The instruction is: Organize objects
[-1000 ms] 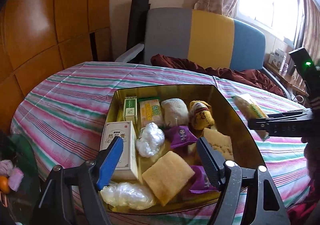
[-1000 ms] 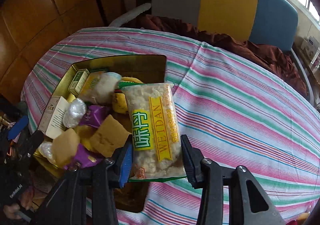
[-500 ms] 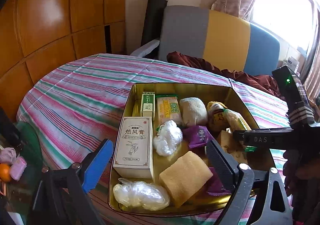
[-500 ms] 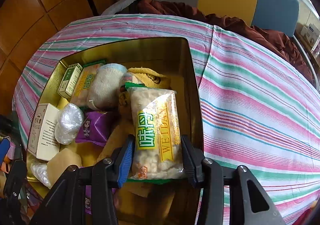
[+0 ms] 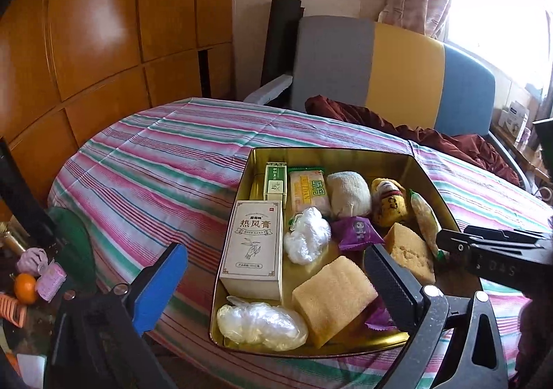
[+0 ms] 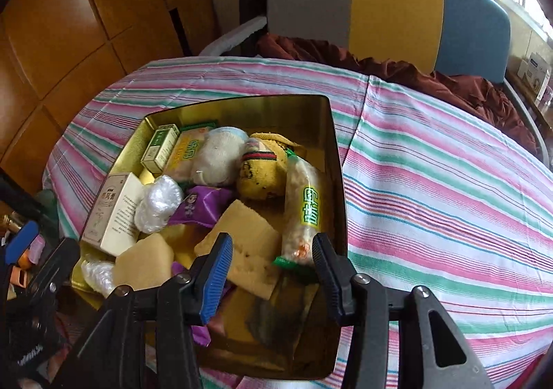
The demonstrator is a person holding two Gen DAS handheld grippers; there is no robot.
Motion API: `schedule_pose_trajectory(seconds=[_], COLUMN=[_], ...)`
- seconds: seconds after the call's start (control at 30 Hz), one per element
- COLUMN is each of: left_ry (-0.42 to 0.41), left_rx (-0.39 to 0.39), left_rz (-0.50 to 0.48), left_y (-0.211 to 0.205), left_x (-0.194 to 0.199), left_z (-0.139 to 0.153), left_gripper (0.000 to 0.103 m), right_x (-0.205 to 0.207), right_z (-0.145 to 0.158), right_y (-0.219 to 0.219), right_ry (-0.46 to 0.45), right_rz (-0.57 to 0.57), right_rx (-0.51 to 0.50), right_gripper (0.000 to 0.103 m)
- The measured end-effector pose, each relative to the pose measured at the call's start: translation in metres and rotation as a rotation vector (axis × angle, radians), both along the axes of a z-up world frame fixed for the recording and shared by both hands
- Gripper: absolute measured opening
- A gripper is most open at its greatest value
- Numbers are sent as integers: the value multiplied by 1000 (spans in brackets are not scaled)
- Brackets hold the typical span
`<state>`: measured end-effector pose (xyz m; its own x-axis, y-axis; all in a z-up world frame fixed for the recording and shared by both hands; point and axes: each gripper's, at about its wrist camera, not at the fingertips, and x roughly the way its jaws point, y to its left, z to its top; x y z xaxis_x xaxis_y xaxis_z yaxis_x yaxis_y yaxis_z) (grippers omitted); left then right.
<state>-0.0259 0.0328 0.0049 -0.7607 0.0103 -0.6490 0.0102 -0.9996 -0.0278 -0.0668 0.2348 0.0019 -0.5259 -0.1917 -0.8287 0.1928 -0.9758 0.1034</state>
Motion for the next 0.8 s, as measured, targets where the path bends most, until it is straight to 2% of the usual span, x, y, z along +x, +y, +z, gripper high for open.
schedule_pose_trajectory(seconds=[0.1,0.23,0.43,0.57,0.67,0.8], left_ry=[-6,33,49,22,0,17], left_rx=[-4,-56,28,-3,1,-26], left_rz=[28,37,0,2,-8,-1], left_y=[-1,4,6,13,15,16], left_x=[4,15,29,28,29,33], left_z=[2,8,13,11,9,6], left_gripper=[103,103,103,103,103,103], right_x=[15,34,49,52,53,54], right_z=[4,3,-3,-5,-5,-6], right_y=[-2,-4,-1,3,3,2], right_ry=[29,63,60,61,64,65], right_rz=[8,12,4,-8,-10,-3], right_rx=[10,30,34,36,38,47], right_gripper=[48,48,48,48,48,48])
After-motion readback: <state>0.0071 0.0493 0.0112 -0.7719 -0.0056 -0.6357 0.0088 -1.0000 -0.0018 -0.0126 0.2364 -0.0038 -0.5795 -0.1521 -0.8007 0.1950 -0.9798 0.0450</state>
